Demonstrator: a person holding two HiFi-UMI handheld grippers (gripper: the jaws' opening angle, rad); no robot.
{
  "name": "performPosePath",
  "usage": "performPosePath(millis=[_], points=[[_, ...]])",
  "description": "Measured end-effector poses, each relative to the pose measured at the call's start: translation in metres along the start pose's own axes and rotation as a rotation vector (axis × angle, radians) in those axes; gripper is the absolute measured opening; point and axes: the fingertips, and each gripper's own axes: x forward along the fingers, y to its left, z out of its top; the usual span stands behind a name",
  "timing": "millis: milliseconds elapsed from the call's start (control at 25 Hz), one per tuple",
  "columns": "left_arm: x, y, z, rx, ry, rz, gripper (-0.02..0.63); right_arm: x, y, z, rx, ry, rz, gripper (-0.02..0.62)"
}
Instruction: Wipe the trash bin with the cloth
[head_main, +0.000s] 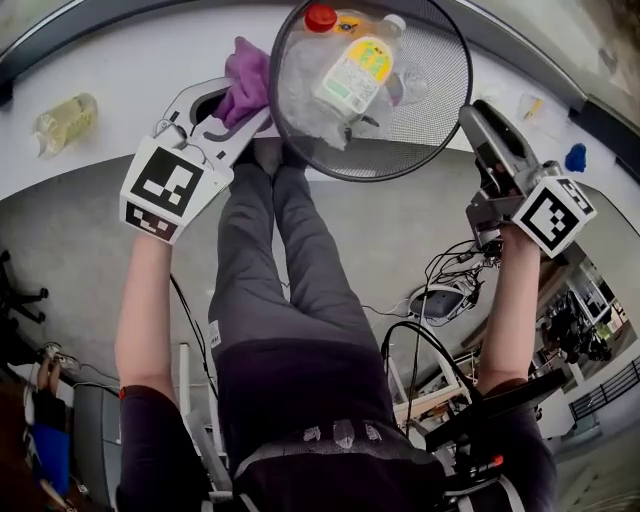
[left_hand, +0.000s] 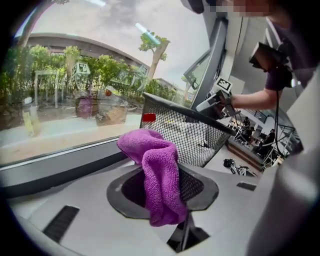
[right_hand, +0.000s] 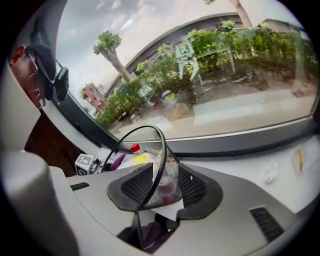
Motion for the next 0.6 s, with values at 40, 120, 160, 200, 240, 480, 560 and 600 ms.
performPosePath(millis=[40,120,160,200,240,480,560,600], points=[[-0.003,0.006,0.001,0.013,0.006,0.017,0.121,0.008,0.003,0.006,-0.031,0.027,0.016,0.138],[-0.007,0.020,0.007,0.037,0.005,0.052,0.121,0.026,0.005,0.014,-0.084,0.092,0.026,0.137],[-0.008,0.026,0.012,0.046,0.000,0.065,0.121,0.033,0.005,0.016,-0.115,0.119,0.013,0.135],[-0.009,0.031,0.016,0.056,-0.005,0.073,0.121,0.038,0.005,0.016,-0.149,0.132,-0.004,0.117],[-0.009,0.034,0.020,0.069,-0.007,0.078,0.121,0.040,0.006,0.017,-0.172,0.128,-0.020,0.067],[-0.005,0.036,0.029,0.110,-0.009,0.082,0.121,0.036,0.002,0.020,0.076,0.005,0.018,0.043],[-0.003,0.029,0.026,0.129,-0.007,0.087,0.121,0.033,-0.001,0.018,0.109,-0.013,0.010,0.043],[-0.003,0.025,0.025,0.131,-0.009,0.091,0.121,0.032,-0.001,0.017,0.111,-0.025,0.006,0.043]])
